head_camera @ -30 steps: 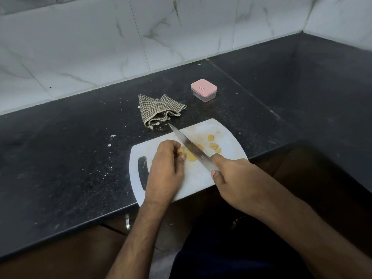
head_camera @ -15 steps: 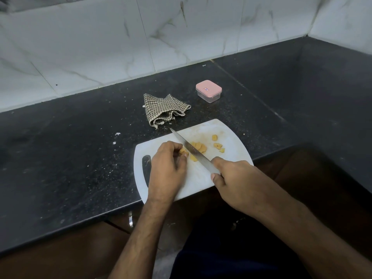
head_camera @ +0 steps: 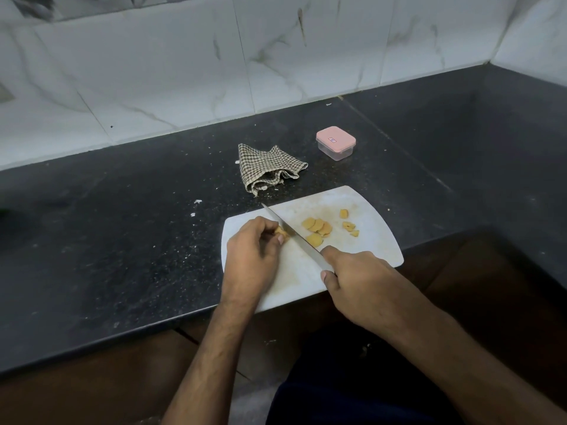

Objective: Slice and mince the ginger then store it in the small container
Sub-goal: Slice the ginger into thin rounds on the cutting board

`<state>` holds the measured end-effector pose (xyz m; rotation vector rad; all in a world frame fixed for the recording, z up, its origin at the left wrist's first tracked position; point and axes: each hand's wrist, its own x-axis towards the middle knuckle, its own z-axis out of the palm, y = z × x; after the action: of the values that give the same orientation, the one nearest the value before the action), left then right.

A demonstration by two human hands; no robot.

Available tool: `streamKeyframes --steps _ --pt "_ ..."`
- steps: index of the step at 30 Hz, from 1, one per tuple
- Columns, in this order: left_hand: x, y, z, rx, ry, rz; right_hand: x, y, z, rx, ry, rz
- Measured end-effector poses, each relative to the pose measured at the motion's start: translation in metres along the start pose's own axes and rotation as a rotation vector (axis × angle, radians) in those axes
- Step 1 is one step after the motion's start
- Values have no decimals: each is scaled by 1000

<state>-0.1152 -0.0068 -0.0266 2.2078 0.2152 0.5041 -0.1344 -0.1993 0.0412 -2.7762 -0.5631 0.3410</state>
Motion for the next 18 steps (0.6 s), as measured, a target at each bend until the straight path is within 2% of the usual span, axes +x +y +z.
streamKeyframes --steps 5,12,18 --pt "-1 -3 3 29 9 80 1 -9 -1 12 37 -5" --pt "-2 -1 5 111 23 99 -3 -20 2 -34 69 -5" --pt "-4 5 6 170 40 29 -6 -26 -2 -30 79 -5"
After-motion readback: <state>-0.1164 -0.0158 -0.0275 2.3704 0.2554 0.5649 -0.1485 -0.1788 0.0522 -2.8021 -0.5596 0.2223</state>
